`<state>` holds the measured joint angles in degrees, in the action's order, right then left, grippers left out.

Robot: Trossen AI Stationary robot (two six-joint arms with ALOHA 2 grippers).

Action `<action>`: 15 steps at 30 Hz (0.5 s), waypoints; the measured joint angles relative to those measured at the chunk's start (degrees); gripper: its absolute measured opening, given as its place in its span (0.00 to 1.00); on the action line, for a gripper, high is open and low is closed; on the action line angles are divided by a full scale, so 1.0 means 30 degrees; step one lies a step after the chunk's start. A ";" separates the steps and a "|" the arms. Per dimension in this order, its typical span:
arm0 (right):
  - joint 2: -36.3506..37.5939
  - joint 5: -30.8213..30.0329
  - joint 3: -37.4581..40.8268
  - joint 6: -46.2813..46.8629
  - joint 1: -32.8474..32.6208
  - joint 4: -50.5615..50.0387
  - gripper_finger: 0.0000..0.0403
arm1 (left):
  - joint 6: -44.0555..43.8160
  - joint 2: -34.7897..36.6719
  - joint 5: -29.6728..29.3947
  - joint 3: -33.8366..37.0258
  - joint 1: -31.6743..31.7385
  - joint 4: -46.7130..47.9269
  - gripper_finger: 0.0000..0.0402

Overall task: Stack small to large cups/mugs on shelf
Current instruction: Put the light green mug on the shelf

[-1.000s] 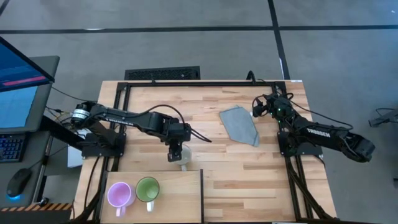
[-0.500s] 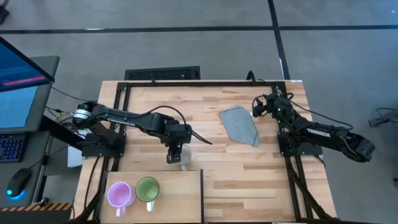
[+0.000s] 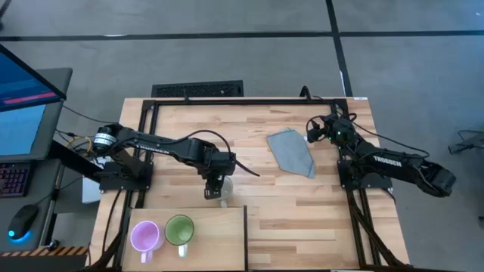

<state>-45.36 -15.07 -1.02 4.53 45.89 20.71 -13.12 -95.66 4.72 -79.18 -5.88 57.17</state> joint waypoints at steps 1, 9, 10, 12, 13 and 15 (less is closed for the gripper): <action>0.0000 0.0001 0.0000 0.0009 0.0000 -0.0070 0.58 | -0.0002 -0.0007 -0.0015 0.0000 -0.0024 0.0014 0.41; 0.0000 0.0000 0.0000 0.0010 0.0000 -0.0043 0.58 | -0.0374 -0.0015 -0.0255 0.0000 -0.0070 0.0310 0.41; 0.0000 0.0000 0.0000 0.0010 0.0000 -0.0043 0.58 | -0.0381 -0.0015 -0.0315 0.0000 -0.0070 0.0324 0.41; 0.0000 0.0000 0.0000 0.0010 0.0000 -0.0039 0.58 | -0.0381 -0.0015 -0.0505 0.0000 -0.0070 0.0333 0.41; 0.0000 0.0000 0.0000 0.0010 0.0000 -0.0043 0.58 | -0.0386 -0.0015 -0.0675 0.0000 -0.0070 0.0340 0.41; 0.0000 0.0000 0.0000 0.0010 0.0000 -0.0036 0.58 | -0.0374 -0.0015 -0.0812 -0.0007 -0.0077 0.0362 0.41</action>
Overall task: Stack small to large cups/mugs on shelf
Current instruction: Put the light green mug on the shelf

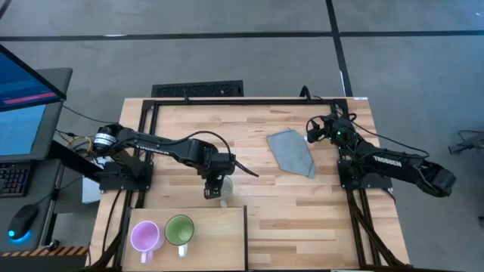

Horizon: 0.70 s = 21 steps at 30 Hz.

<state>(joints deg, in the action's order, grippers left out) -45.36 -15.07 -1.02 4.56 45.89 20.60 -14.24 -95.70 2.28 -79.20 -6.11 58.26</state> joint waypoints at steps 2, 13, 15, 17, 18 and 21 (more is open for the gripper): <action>0.0000 0.0000 0.0000 0.0000 0.0000 -0.0007 0.58 | 0.0000 0.0000 0.0000 0.0000 0.0007 0.0036 0.41; 0.0000 0.0000 0.0000 0.0000 0.0000 0.0000 0.58 | -0.0164 -0.0022 -0.0491 -0.0401 0.0008 0.0426 0.41; 0.0000 0.0000 0.0000 0.0000 0.0000 0.0000 0.58 | -0.0138 -0.0022 -0.1168 -0.0807 -0.0114 0.0682 0.41; 0.0000 0.0000 0.0000 0.0000 0.0000 0.0000 0.58 | -0.0115 -0.0022 -0.1855 -0.1020 -0.0227 0.0903 0.41; 0.0000 0.0000 0.0000 0.0000 0.0000 0.0000 0.58 | -0.0034 -0.0022 -0.1991 -0.1066 -0.0272 0.0972 0.41; 0.0000 0.0000 0.0000 0.0000 0.0000 0.0000 0.58 | 0.0000 -0.0022 -0.1996 -0.1042 -0.0306 0.0954 0.41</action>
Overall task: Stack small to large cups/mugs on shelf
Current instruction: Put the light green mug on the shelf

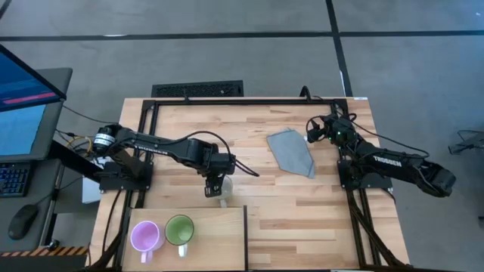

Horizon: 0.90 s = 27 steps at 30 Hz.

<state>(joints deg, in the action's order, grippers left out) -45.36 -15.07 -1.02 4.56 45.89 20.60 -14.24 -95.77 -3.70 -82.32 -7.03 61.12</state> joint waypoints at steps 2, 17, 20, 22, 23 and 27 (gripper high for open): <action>0.0000 0.0000 0.0000 0.0000 0.0000 0.0000 0.58 | -0.0049 0.0000 0.0106 0.0007 0.0067 -0.0005 0.41; -0.0007 0.0000 0.0000 0.0000 0.0000 0.0002 0.58 | -0.0179 -0.0724 0.0641 -0.0032 0.0438 -0.0385 0.41; -0.0007 0.0000 0.0000 0.0000 0.0000 0.0000 0.58 | -0.0228 -0.0935 0.0835 -0.0029 0.0619 -0.0326 0.41; -0.0015 0.0000 0.0000 0.0000 0.0000 0.0000 0.58 | -0.0329 -0.1174 0.1247 -0.0044 0.0765 -0.0394 0.41; -0.0015 0.0000 0.0000 0.0000 0.0000 0.0000 0.58 | -0.0434 -0.1282 0.1438 -0.0032 0.0846 -0.0356 0.41; -0.0015 0.0007 0.0000 0.0000 0.0000 0.0000 0.58 | -0.0487 -0.1493 0.1822 -0.0004 0.1044 -0.0556 0.41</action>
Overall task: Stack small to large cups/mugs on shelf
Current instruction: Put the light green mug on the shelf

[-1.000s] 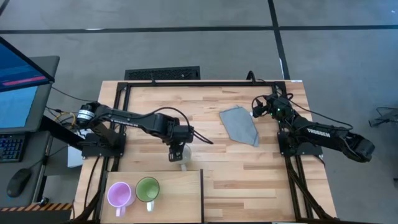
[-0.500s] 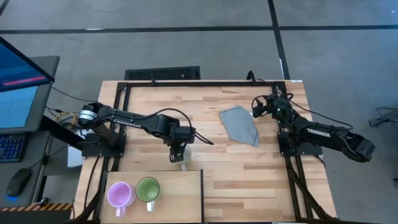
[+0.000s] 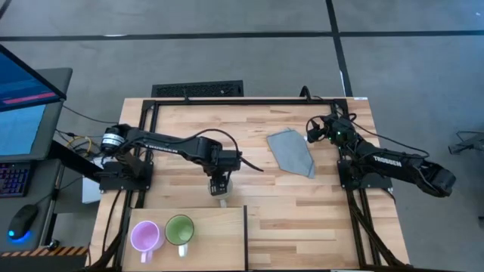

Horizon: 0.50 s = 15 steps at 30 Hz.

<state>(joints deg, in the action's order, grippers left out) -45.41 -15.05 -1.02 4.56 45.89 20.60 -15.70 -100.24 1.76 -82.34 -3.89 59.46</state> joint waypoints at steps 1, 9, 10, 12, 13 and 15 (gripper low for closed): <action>0.0000 -0.0007 0.0000 0.0000 0.0000 0.0000 0.58 | -0.0015 -0.0048 0.0072 0.0021 0.0035 0.0068 0.41; 0.0000 -0.0007 0.0000 0.0000 0.0000 -0.0003 0.58 | 0.0007 -0.0110 0.0166 0.0018 0.0172 -0.0061 0.39; 0.0000 -0.0007 0.0000 0.0000 0.0000 -0.0001 0.58 | 0.0009 -0.0110 0.0152 0.0018 0.0172 -0.0056 0.39; 0.0000 -0.0007 0.0000 0.0000 0.0000 -0.0007 0.58 | 0.0035 -0.0110 0.0145 0.0018 0.0172 -0.0071 0.37; 0.0000 -0.0007 0.0000 0.0000 0.0000 -0.0007 0.58 | 0.0036 -0.0110 0.0143 0.0018 0.0172 -0.0071 0.36; 0.0000 -0.0007 0.0000 0.0000 0.0000 -0.0007 0.58 | 0.0055 -0.0110 0.0126 0.0018 0.0172 -0.0071 0.34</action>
<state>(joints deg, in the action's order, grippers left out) -45.41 -15.07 -1.02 4.56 45.89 20.58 -15.54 -100.57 2.14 -82.28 -3.38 59.24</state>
